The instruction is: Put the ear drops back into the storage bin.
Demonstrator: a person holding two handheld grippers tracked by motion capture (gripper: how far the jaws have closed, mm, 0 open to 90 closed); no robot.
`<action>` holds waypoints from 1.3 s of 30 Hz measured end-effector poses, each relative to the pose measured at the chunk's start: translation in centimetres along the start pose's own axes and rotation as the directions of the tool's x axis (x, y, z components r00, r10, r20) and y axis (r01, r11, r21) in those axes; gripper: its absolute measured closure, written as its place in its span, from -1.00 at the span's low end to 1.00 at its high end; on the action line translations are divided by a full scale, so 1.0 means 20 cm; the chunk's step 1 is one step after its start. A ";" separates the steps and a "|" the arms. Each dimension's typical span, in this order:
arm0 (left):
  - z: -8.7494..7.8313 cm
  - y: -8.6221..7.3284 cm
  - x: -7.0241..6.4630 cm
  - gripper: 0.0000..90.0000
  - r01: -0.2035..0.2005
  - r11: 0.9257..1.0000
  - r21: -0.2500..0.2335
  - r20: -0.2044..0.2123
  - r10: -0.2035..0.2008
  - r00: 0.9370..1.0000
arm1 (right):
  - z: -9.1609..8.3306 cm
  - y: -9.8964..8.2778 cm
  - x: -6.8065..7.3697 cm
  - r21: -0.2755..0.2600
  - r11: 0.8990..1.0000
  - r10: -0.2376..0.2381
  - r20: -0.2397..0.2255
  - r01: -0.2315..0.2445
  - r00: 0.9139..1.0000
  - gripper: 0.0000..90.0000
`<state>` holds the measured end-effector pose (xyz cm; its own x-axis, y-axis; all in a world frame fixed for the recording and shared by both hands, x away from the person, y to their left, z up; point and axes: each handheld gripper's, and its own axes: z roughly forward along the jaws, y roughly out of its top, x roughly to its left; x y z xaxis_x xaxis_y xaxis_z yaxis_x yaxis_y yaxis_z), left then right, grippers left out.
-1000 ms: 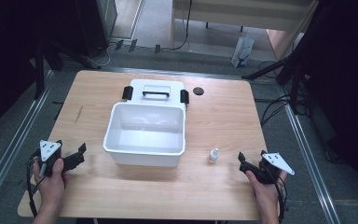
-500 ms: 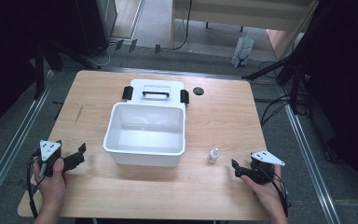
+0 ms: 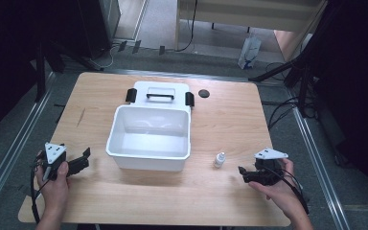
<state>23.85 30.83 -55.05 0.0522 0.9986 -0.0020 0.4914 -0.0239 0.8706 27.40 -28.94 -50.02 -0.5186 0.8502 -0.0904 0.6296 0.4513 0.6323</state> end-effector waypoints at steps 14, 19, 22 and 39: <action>0.01 0.00 -0.01 -0.70 -0.023 1.000 0.019 -0.005 0.024 1.000 | 0.00 0.30 0.08 0.345 0.900 -0.219 -0.172 0.266 0.961 0.00; 0.01 0.00 -0.01 -0.70 -0.024 0.999 0.021 0.000 0.024 1.000 | -0.01 0.43 0.10 0.397 0.860 -0.253 -0.212 0.319 0.944 0.16; 0.01 0.00 -0.01 -0.70 -0.024 0.999 0.022 0.000 0.024 1.000 | -0.03 0.50 0.13 0.397 0.851 -0.272 -0.230 0.345 0.935 0.16; 0.01 0.00 -0.02 -0.69 -0.045 0.999 0.024 -0.006 0.045 0.999 | 0.06 0.61 0.29 0.432 0.801 -0.361 -0.204 0.415 0.910 0.26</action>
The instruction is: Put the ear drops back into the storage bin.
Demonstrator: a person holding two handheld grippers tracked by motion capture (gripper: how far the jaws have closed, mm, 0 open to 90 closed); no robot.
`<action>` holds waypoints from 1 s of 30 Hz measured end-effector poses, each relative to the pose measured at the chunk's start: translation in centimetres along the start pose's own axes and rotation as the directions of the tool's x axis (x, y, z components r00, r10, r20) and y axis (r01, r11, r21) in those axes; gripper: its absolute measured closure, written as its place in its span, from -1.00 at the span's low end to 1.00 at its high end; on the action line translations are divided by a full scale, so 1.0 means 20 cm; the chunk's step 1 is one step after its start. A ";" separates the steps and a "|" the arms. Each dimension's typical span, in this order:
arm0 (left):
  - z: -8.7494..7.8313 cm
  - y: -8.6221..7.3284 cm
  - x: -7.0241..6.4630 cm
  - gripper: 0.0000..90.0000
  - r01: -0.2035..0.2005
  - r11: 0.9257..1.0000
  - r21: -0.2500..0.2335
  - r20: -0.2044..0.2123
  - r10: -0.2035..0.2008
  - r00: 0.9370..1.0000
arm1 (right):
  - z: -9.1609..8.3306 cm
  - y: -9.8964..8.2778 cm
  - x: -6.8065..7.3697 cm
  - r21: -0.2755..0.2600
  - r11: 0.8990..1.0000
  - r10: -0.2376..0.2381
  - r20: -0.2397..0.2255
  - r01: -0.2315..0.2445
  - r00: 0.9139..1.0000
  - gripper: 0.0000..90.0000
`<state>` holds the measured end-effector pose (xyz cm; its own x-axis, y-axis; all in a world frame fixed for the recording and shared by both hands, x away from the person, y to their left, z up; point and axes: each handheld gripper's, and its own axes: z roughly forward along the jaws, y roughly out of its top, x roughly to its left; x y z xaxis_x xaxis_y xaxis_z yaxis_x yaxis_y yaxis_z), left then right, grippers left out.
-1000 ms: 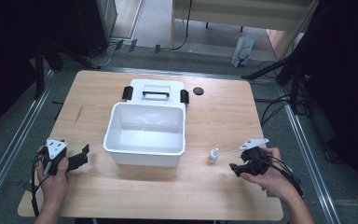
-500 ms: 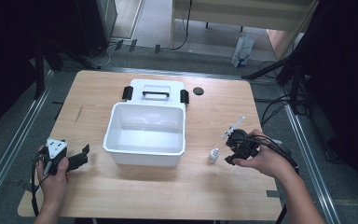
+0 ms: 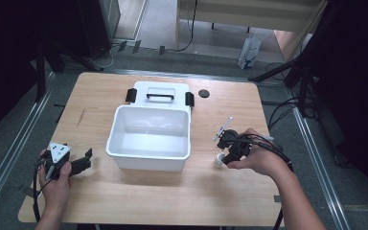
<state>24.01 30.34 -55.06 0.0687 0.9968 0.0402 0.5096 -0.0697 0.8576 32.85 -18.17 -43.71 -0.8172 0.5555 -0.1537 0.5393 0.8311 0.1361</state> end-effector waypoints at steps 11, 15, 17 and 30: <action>0.00 0.00 0.00 -0.68 -0.003 1.000 -0.002 -0.001 0.003 1.000 | 0.07 0.06 -0.04 0.038 0.996 0.089 -0.078 -0.086 0.993 0.48; 0.00 0.00 0.00 -0.68 -0.007 1.000 0.000 -0.002 0.007 1.000 | 0.09 0.07 -0.03 0.040 0.995 0.099 -0.086 -0.096 0.991 0.59; 0.00 0.00 -0.01 -0.68 -0.009 1.000 -0.001 -0.004 0.009 1.000 | 0.09 0.07 -0.03 0.044 0.994 0.102 -0.086 -0.098 0.991 0.60; 0.00 0.00 -0.01 -0.68 -0.018 1.000 0.006 -0.006 0.018 1.000 | -0.07 0.10 -0.04 0.020 0.999 0.042 -0.073 -0.041 0.996 0.61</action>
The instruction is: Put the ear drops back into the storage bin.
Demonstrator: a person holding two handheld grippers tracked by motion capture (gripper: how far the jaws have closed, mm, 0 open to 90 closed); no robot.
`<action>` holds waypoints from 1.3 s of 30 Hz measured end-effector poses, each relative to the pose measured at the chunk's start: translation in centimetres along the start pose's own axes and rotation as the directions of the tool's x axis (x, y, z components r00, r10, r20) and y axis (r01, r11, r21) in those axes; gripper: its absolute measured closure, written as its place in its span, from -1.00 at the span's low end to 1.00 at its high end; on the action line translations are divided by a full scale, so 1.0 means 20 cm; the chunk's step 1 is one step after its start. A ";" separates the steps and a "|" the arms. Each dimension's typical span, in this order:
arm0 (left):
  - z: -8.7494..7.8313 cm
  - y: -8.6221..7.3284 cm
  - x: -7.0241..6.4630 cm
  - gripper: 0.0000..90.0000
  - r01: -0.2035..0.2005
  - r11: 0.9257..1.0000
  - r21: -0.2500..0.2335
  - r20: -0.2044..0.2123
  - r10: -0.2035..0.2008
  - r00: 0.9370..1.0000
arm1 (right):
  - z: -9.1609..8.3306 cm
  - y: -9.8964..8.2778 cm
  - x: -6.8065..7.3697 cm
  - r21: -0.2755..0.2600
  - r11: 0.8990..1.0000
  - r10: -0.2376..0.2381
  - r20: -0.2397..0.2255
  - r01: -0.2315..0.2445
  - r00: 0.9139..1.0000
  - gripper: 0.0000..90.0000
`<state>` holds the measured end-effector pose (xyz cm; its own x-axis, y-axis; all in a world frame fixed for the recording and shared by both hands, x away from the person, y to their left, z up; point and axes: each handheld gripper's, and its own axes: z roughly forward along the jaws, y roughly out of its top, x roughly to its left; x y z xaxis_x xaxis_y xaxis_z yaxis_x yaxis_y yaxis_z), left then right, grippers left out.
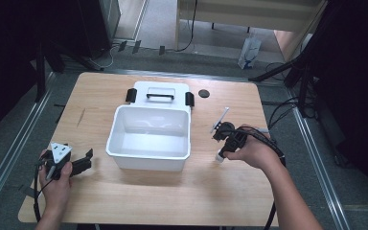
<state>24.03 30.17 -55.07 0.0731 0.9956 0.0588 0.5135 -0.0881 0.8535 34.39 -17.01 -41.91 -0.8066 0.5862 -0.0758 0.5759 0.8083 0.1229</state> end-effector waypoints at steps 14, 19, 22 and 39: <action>0.00 0.00 0.00 -0.68 0.001 1.000 0.001 -0.001 -0.001 1.000 | -0.36 0.16 0.01 -0.073 0.996 -0.039 0.039 0.042 0.998 0.61; 0.00 0.00 0.00 -0.68 0.003 1.000 0.000 0.001 -0.003 1.000 | -0.46 0.24 0.04 -0.100 0.993 -0.065 0.055 0.070 0.996 0.61; 0.00 0.00 0.00 -0.68 0.001 1.000 0.001 0.001 -0.001 1.000 | -0.51 0.29 0.07 -0.111 0.990 -0.086 0.062 0.092 0.994 0.61; 0.00 0.00 0.00 -0.68 0.001 1.000 0.001 0.004 -0.001 1.000 | -0.55 0.50 0.22 -0.117 0.972 -0.200 0.055 0.205 0.978 0.61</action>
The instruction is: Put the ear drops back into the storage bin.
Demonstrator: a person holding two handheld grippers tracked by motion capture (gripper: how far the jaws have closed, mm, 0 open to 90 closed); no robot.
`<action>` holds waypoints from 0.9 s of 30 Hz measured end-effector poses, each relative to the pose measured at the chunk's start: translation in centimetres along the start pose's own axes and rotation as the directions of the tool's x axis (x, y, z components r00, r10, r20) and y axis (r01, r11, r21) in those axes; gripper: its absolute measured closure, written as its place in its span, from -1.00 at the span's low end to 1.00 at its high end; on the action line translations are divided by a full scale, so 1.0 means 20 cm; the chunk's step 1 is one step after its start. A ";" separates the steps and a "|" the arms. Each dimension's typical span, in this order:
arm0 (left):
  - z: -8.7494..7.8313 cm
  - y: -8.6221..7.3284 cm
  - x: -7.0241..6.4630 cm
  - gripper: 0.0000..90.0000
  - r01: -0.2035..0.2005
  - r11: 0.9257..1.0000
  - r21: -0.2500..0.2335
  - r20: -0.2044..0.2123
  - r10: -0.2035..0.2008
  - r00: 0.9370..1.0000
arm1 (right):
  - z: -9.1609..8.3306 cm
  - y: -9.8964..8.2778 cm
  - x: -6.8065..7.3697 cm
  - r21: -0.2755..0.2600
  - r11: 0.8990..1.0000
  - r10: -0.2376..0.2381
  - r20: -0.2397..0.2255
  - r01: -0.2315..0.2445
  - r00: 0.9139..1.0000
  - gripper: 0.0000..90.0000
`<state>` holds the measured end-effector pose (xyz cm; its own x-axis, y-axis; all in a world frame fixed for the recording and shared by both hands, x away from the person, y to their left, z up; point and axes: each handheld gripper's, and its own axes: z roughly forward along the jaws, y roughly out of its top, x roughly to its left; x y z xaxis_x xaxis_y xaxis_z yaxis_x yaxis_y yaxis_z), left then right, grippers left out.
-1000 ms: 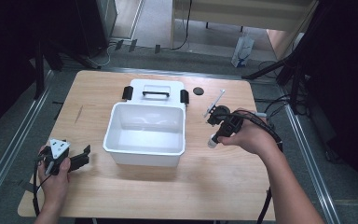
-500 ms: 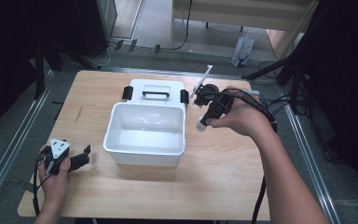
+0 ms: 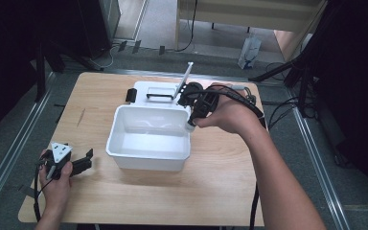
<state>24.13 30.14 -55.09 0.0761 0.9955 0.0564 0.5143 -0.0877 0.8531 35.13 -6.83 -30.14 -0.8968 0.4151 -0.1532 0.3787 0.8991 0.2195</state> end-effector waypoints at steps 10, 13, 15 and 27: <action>0.00 0.00 0.00 -0.68 0.005 1.000 0.001 0.002 -0.005 1.000 | 0.06 0.07 0.03 0.012 0.999 -0.051 -0.026 0.052 0.998 0.61; 0.00 0.00 0.00 -0.68 0.006 1.000 0.002 0.002 -0.006 1.000 | 0.10 0.08 0.04 0.027 0.997 -0.065 -0.030 0.066 0.997 0.61; 0.00 0.00 0.00 -0.68 0.007 1.000 0.001 0.002 -0.007 1.000 | 0.12 0.08 0.04 0.028 0.998 -0.062 -0.032 0.063 0.998 0.61; 0.00 0.00 0.00 -0.68 0.006 1.000 0.003 0.003 -0.006 1.000 | 0.23 0.07 0.04 0.059 0.995 -0.072 -0.045 0.075 0.996 0.61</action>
<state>24.16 30.17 -55.06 0.0751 0.9959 0.0497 0.5170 -0.0815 0.8521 36.00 -4.61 -34.45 -0.9311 0.3426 -0.1252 0.3236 0.9343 0.1499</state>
